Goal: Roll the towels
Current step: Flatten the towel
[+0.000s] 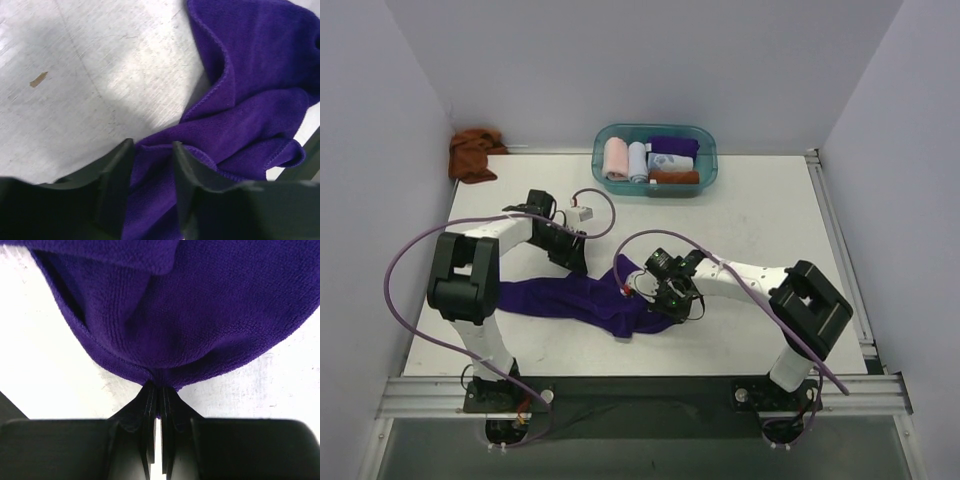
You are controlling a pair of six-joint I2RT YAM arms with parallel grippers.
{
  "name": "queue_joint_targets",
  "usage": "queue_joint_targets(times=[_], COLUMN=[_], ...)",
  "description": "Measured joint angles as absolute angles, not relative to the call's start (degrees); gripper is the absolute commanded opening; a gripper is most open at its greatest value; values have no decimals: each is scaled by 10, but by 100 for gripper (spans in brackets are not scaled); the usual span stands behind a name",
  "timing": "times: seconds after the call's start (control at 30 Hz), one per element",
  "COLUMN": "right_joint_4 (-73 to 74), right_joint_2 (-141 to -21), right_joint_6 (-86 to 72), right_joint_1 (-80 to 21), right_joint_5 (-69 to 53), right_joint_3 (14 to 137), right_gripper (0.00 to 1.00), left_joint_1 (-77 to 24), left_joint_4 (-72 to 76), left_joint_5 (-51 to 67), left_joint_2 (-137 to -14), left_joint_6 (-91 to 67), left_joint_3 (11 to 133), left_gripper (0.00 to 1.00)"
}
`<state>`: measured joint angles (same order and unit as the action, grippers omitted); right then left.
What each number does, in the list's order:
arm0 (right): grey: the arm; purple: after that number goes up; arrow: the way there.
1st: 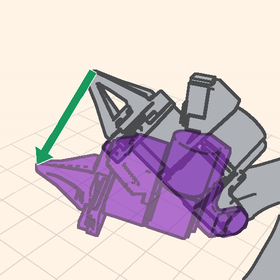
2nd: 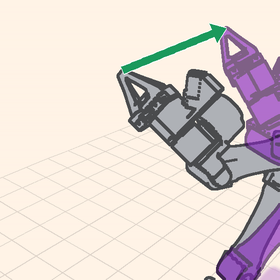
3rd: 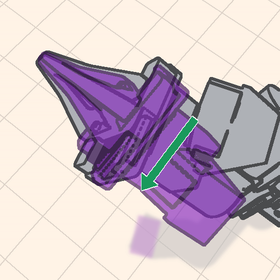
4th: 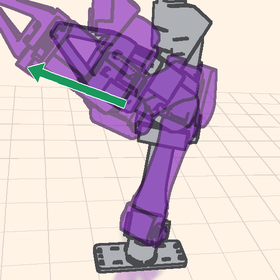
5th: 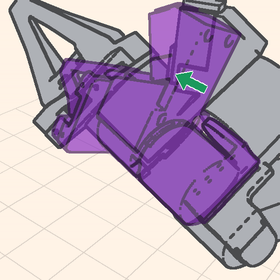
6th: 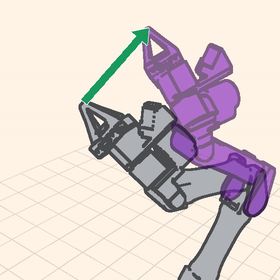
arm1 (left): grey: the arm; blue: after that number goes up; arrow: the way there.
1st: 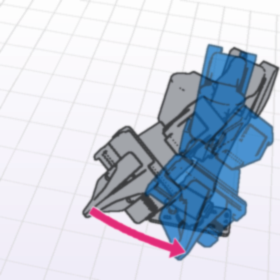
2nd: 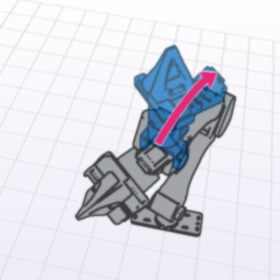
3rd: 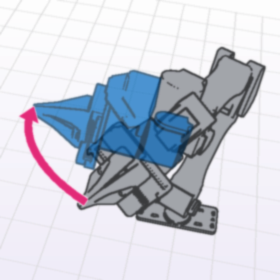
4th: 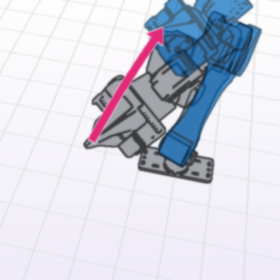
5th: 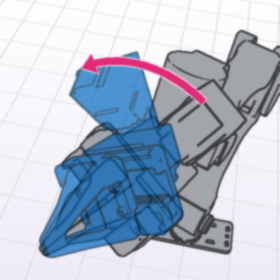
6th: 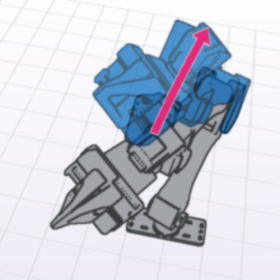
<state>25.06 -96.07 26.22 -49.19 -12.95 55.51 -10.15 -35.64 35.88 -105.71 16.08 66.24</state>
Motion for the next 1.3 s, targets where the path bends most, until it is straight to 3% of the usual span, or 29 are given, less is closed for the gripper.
queue_joint_targets(times=[0.2, 0.4, 0.63, 0.97, 1.3], right_joint_4=[253, 281, 342, 429, 502], right_joint_2=[-940, -900, -836, -810, -782], right_joint_6=[258, 256, 261, 303, 328], right_joint_1=[-484, -417, -310, -103, -55], right_joint_5=[-134, -151, -157, -159, -182], right_joint_3=[538, 537, 571, 734, 811], right_gripper=[0, 0, 0, 0, 0], left_joint_1=[-99, -58, 44, 165, 230], left_joint_4=[-360, -379, -397, -392, -388], left_joint_5=[395, 421, 443, 470, 545], left_joint_2=[-1057, -1050, -1030, -975, -886], left_joint_6=[181, 187, 188, 138, 75], left_joint_3=[662, 686, 797, 894, 870], left_gripper=[0, 0, 0, 0, 0])
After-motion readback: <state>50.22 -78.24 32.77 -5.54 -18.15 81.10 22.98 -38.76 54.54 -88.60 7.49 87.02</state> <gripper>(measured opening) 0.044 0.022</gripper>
